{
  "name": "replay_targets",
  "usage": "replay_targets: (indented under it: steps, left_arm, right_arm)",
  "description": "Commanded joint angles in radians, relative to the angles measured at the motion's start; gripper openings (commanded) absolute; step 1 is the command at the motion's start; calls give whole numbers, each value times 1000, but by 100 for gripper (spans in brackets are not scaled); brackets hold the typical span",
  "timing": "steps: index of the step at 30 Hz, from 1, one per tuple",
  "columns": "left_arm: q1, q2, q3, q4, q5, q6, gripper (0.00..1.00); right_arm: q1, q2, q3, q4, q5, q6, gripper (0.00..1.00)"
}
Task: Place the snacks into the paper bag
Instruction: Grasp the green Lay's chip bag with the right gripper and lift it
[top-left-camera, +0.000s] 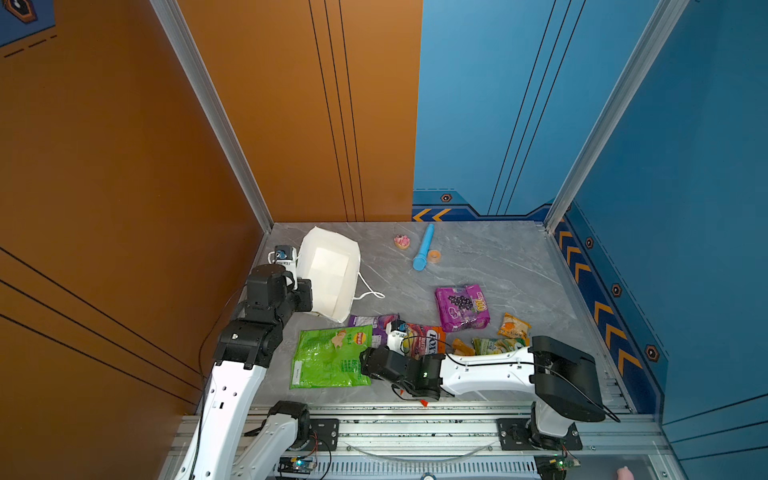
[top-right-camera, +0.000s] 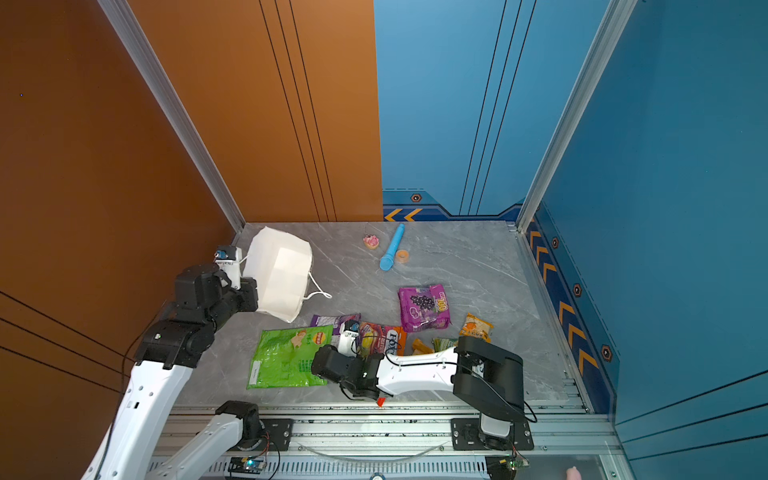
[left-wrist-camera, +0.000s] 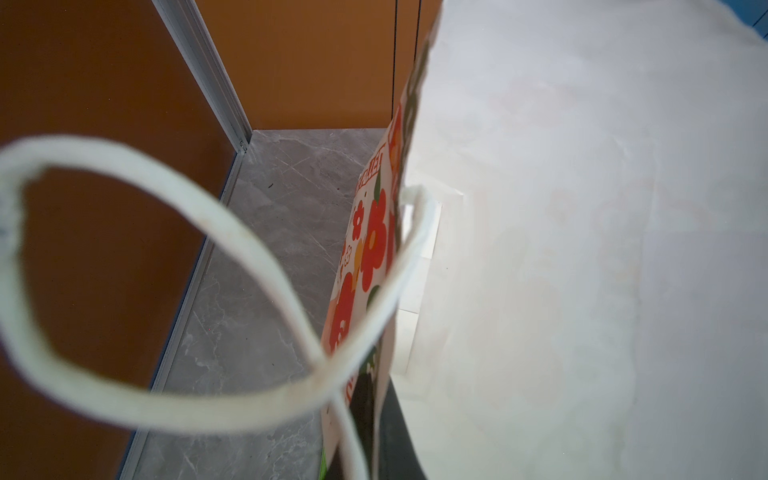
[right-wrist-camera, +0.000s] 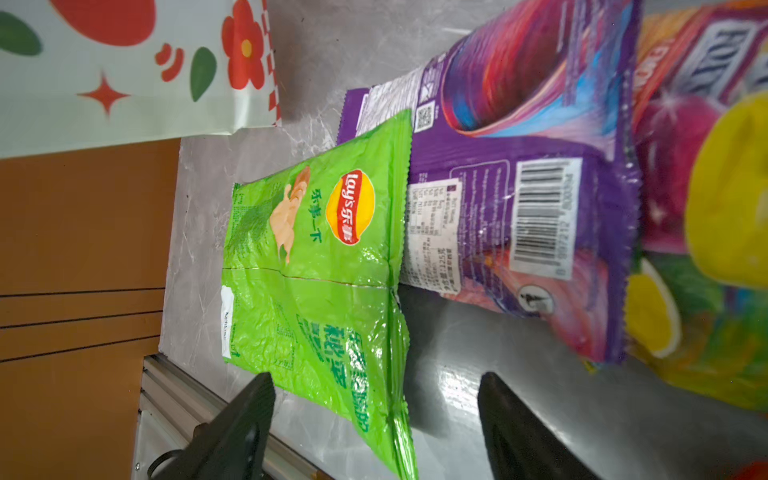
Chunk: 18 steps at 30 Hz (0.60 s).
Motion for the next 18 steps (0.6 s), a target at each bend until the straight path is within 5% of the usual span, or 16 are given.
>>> replay_targets:
  steps: [1,11,18]
  left_arm:
    - [-12,-18,-11,15,-27,-12,0]
    - [-29,-23,-13,14,-32,-14,0]
    - [-30,-15,-14,14,-28,-15,0]
  right_arm:
    - [-19,47,26,48,-62,58,73]
    - [-44,157,77,93,-186,83,65]
    - [-60,211,67,186,-251,125,47]
